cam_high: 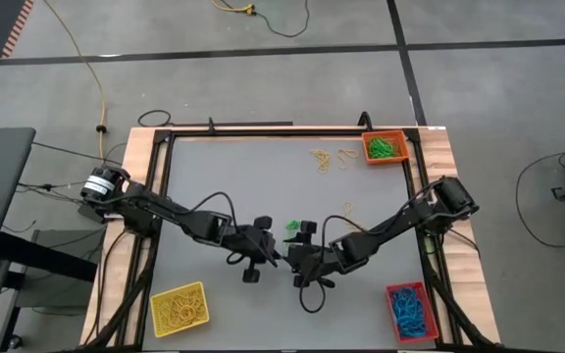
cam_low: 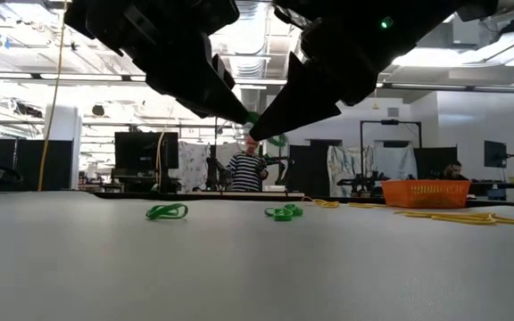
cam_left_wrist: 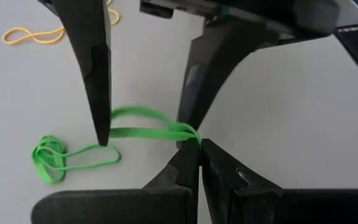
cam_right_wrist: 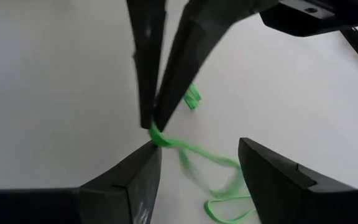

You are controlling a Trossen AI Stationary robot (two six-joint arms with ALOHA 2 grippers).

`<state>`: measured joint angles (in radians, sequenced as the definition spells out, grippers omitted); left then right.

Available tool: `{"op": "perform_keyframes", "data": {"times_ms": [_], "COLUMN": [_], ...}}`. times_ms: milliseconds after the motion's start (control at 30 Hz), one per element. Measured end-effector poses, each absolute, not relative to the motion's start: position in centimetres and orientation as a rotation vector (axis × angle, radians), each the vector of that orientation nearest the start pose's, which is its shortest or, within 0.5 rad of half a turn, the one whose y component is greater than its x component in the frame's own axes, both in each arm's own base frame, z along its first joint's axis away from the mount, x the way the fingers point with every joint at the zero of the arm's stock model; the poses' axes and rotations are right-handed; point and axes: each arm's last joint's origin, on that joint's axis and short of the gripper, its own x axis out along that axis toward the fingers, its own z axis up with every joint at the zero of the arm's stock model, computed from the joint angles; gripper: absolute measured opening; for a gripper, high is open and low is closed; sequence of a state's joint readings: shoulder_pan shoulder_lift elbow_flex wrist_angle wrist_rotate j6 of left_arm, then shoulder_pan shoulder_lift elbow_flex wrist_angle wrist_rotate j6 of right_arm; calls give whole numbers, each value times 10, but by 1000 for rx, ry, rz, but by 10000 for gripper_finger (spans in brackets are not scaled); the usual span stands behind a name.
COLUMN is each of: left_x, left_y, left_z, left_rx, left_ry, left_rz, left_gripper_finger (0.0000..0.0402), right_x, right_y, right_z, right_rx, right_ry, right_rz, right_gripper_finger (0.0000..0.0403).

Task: Sort rubber bands into baskets
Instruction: Put the green rubber band into the orange bin

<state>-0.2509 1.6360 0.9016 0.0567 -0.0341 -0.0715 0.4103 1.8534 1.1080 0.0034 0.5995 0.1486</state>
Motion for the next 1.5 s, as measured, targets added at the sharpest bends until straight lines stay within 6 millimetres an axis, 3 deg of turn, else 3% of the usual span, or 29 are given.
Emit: {"op": "perform_keyframes", "data": {"times_ms": [667,867,967,1300,1500], "left_x": [325,324,323,316,314], "left_y": [-84,-84,-89,-107,-118], "left_z": [187,187,188,187,182], "left_rx": [28,32,68,59,1], "left_ry": [669,665,657,633,642], "left_rz": [-187,-132,-94,0,0], "left_gripper_finger": [0,4,26,157,178], "right_x": [352,353,353,359,361], "right_y": [136,134,131,86,36], "right_z": [168,168,168,166,170], "right_rx": [-276,-313,-337,-390,-356], "right_ry": [702,703,706,767,841], "right_rz": [-221,-218,-243,-472,-592], "right_gripper_finger": [21,18,18,18,18]}}
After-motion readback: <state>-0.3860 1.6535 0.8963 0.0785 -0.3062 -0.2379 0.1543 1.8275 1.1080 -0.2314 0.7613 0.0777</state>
